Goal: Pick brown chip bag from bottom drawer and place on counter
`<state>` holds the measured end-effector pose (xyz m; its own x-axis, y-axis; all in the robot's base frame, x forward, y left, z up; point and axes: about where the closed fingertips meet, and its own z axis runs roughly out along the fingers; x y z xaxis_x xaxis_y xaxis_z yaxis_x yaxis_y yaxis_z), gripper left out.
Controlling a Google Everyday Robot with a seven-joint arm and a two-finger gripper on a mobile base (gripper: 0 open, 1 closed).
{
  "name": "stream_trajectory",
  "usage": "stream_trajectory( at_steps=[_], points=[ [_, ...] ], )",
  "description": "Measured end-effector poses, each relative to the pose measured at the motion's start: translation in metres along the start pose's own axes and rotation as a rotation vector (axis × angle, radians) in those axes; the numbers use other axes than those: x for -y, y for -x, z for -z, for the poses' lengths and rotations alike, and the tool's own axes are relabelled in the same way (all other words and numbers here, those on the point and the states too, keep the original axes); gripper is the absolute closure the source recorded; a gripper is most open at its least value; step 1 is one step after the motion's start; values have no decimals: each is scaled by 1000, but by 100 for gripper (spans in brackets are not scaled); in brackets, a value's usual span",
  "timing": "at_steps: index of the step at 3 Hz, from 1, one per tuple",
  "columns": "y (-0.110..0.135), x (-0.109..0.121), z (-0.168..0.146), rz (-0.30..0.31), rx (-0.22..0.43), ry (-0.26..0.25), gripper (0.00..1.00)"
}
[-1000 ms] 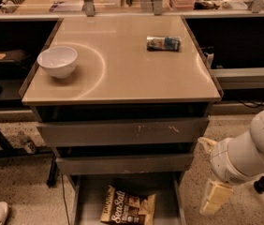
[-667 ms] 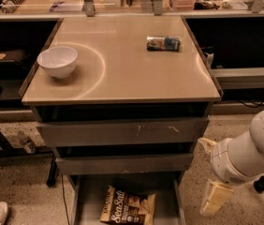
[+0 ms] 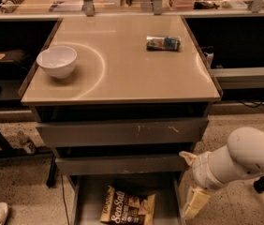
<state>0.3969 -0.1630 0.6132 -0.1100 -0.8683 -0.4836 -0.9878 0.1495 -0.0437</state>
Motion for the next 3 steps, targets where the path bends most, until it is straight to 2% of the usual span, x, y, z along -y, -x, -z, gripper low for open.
stream_trajectory(
  at_steps=[1,2,3],
  points=[
    [-6,10,-64,4,133,-6,0],
    [-8,14,-112,24,229,-13,0],
    [-22,16,-157,16,236,-8,0]
  ],
)
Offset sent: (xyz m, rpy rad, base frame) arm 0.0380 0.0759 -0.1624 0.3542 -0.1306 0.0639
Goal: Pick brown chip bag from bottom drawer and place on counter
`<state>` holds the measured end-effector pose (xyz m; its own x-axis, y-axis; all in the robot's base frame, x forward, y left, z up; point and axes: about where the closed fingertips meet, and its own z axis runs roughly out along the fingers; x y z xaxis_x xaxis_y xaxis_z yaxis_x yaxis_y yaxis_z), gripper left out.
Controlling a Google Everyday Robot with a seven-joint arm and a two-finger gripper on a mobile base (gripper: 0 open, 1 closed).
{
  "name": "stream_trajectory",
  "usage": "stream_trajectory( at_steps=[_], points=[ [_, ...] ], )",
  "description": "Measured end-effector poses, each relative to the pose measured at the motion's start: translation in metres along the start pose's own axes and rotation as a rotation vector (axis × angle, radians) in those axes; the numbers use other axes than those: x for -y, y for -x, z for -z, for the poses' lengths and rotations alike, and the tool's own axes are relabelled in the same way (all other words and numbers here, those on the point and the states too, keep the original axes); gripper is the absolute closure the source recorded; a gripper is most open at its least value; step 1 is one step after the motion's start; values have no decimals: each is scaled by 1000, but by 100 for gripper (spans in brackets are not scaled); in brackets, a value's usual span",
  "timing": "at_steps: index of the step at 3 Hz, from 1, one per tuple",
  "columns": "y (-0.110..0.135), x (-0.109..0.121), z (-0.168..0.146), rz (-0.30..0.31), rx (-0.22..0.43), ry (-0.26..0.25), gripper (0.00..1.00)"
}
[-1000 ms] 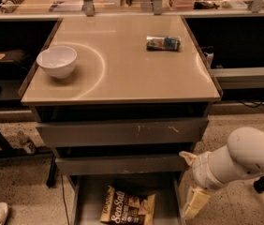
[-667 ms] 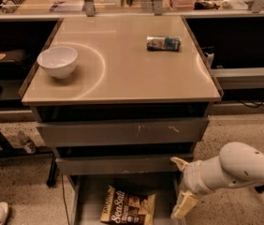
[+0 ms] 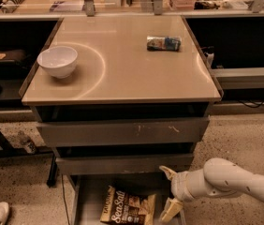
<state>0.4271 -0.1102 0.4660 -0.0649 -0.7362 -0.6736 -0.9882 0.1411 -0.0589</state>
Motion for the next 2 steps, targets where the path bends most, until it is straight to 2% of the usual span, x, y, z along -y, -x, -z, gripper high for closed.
stream_trajectory(
  at_steps=[1,2],
  points=[
    [-5,-2,-8,-10,2,6,0],
    [-5,-11,-26,-8,-2,44,0]
  ],
)
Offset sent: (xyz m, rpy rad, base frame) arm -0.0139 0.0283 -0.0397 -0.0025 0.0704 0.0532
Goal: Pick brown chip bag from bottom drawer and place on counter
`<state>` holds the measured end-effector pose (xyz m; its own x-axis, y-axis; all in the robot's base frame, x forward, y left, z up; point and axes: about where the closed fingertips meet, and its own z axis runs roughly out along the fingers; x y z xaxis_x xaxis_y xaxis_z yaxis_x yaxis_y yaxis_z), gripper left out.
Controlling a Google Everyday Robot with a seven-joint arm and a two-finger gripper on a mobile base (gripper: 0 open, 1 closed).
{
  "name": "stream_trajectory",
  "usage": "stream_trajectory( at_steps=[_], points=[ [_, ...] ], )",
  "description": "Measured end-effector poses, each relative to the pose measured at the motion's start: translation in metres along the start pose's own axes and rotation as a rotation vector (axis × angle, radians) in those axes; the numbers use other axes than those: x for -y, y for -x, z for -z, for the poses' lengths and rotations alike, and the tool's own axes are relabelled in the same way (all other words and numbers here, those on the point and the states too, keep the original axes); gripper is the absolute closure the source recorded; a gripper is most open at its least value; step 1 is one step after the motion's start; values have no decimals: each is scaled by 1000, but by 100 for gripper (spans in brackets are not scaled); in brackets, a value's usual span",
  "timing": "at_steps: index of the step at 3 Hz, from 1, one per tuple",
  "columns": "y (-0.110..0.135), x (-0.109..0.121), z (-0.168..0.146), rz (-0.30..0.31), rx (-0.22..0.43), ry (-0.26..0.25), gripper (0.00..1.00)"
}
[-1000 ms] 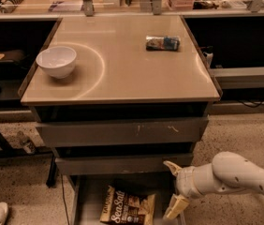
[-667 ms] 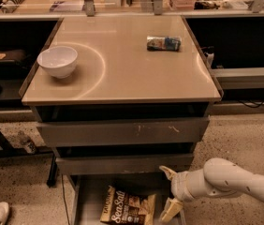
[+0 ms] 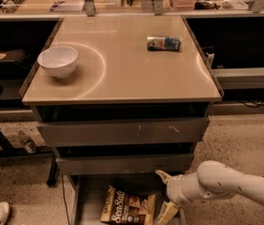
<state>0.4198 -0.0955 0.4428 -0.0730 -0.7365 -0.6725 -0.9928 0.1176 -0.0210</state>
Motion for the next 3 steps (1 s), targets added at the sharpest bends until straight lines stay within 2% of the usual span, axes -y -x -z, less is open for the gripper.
stream_trajectory(
  at_steps=[1,2,3],
  points=[
    [-29,-11,-43,-31,0,9,0],
    [-63,-17,-96,-53,36,-8,0],
    [-82,-17,-141,-30,91,-22,0]
  ],
)
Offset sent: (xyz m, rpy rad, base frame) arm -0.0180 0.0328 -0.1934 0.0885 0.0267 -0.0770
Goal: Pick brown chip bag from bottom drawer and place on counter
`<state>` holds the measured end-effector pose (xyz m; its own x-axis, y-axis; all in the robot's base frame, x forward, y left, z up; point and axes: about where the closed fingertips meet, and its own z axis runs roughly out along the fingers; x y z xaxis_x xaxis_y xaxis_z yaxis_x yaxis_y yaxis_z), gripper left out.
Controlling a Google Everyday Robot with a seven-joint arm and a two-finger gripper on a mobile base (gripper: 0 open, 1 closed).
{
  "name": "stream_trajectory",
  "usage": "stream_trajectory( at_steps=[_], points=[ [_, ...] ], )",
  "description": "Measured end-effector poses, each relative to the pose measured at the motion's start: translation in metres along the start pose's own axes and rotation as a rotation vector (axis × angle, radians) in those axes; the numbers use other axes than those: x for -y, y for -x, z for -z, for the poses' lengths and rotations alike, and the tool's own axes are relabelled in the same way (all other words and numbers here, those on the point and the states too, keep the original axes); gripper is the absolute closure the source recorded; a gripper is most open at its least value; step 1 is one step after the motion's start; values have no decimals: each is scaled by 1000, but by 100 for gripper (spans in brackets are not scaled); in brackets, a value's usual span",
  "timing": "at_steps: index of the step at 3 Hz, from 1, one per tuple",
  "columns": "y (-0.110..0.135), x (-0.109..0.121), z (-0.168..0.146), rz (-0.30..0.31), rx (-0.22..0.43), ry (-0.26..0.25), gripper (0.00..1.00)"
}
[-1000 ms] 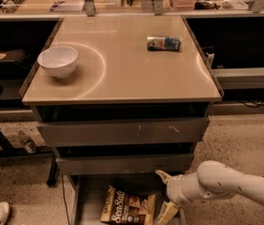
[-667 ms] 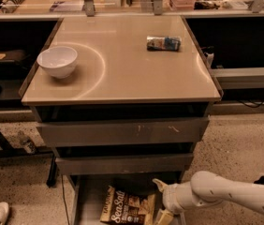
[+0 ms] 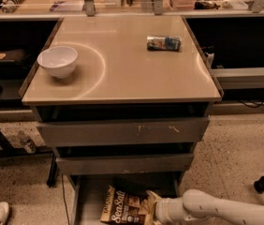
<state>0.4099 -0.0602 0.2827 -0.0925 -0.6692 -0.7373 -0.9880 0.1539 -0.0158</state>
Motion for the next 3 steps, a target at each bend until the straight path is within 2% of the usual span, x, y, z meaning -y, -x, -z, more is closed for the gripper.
stream_trajectory(
  at_steps=[1,2,3],
  points=[
    [-22,14,-39,4,32,-13,0],
    [-22,14,-39,4,32,-13,0],
    [-34,24,-52,-3,3,-49,0]
  ],
)
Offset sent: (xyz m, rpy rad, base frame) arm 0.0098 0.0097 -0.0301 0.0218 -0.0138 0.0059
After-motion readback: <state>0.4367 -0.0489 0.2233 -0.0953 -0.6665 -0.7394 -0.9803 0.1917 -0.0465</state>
